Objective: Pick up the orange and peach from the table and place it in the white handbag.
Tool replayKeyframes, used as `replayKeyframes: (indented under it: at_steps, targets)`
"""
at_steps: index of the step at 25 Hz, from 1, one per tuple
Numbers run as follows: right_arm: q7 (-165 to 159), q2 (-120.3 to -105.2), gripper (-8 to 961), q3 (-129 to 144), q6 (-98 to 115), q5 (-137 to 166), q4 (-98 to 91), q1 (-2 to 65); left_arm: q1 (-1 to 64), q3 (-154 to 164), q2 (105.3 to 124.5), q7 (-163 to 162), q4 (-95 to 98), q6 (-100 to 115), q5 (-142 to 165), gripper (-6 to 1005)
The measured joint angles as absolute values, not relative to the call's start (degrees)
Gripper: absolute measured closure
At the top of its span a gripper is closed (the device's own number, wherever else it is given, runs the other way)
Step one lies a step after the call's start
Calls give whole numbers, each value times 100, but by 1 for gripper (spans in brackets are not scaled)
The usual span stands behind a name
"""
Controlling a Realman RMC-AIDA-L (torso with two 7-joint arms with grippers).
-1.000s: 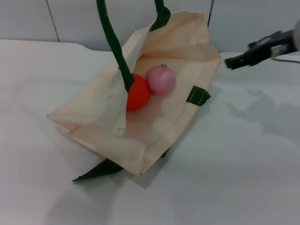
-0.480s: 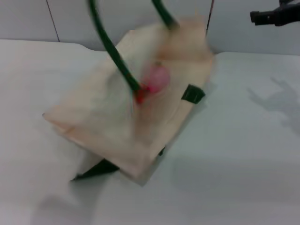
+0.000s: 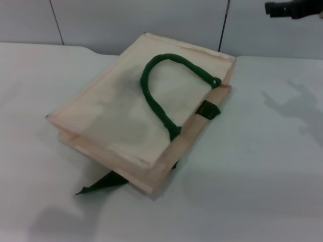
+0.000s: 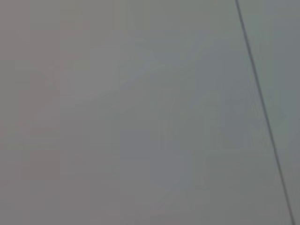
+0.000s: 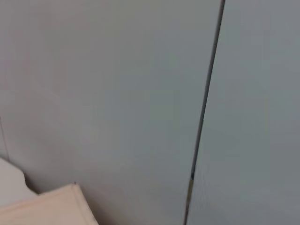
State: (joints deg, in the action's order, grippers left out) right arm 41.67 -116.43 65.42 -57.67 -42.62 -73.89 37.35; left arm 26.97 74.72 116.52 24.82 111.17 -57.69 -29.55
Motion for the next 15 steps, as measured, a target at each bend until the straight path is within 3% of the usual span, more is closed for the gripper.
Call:
replayKeyframes:
  at_steps: [4, 8, 15]
  targets:
    - [4478, -11644, 69, 6625, -5391, -4883, -7416, 3561, 2234, 7778, 11666, 2461, 10937, -4614, -2976, 322]
    - [5246, -11642, 69, 6634, -4822, -5770, -7428, 3299, 1835, 8081, 11674, 2441, 10631, -3438, -3175, 300]
    - [7568, -11656, 69, 6869, -3751, -8108, -7295, 2826, 1706, 8341, 11673, 2443, 10155, -2642, -3238, 302]
